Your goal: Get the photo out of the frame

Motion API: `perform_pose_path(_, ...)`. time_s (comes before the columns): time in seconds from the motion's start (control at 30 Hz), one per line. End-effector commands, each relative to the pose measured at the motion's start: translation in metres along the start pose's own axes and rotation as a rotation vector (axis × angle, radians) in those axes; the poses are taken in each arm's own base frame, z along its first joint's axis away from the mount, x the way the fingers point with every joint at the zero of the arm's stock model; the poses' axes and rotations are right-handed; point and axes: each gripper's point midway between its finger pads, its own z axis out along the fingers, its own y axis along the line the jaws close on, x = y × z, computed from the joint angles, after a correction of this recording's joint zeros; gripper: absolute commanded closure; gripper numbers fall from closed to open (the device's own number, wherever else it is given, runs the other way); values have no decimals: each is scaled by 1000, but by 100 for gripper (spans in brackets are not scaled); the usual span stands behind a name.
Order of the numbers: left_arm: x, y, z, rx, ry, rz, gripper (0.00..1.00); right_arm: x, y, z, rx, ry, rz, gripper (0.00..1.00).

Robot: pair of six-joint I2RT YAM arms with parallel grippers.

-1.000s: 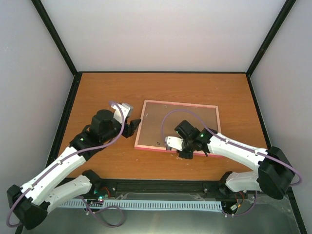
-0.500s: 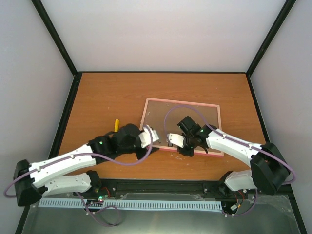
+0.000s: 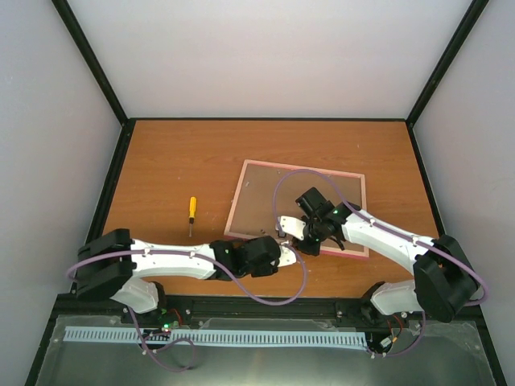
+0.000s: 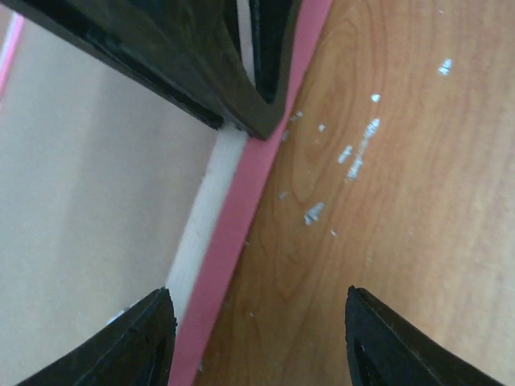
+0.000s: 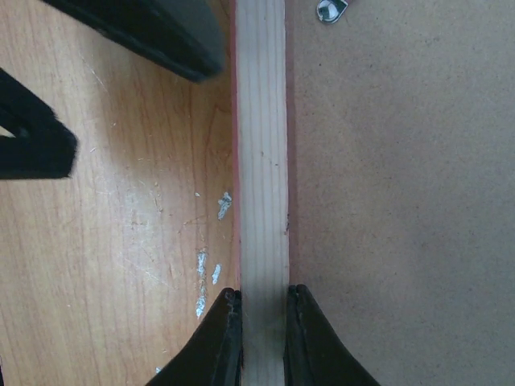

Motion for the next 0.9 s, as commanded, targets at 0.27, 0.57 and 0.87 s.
perform_pose_path(0.27,-25,5,27,-177,-67,218,49,-20,1,-15,-13,-81,5,97)
perform_pose_path(0.57,-26,-7,30,-220,-93,283,51,-19,-1,-16,-6,-79,12,97)
perform_pose_path(0.87,-1,-4,10,-211,-86,165,49,-8,-1,-15,19,-51,20,97)
